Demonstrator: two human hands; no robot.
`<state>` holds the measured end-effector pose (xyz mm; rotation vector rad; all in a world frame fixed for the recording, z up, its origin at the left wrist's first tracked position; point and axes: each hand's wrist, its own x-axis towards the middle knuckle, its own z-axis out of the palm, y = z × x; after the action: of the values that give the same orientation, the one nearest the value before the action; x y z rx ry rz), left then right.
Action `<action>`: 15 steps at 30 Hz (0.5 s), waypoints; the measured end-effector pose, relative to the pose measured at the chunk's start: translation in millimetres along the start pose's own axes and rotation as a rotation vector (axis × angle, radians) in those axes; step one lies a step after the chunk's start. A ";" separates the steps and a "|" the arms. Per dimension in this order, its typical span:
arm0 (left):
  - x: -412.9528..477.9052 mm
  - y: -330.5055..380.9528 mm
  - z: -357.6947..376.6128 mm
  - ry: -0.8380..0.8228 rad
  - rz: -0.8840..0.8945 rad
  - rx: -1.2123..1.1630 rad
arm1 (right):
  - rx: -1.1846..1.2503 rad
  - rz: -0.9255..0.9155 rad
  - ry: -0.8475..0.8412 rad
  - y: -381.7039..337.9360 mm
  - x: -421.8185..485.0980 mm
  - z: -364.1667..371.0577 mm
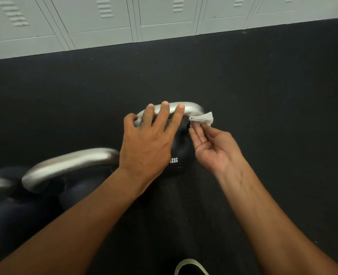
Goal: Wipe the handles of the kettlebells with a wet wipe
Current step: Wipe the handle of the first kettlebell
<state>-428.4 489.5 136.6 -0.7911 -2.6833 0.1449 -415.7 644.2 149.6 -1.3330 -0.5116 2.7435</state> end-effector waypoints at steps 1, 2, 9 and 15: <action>0.4 0.2 -0.1 0.005 -0.002 -0.003 | 0.001 0.012 -0.003 1.5 3.3 -0.3; 0.9 0.3 -0.4 0.004 -0.001 -0.002 | 0.001 0.023 -0.009 3.5 5.8 -0.4; 1.4 0.1 0.3 -0.052 -0.009 0.031 | -0.042 0.019 -0.031 6.8 8.3 -2.3; 1.7 -1.5 2.5 -0.049 -0.001 0.042 | 0.001 -0.018 -0.035 15.5 12.9 -0.1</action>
<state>-431.4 489.2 135.0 -0.7833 -2.7173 0.2223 -422.2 632.0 134.9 -1.2762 -0.5208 2.7569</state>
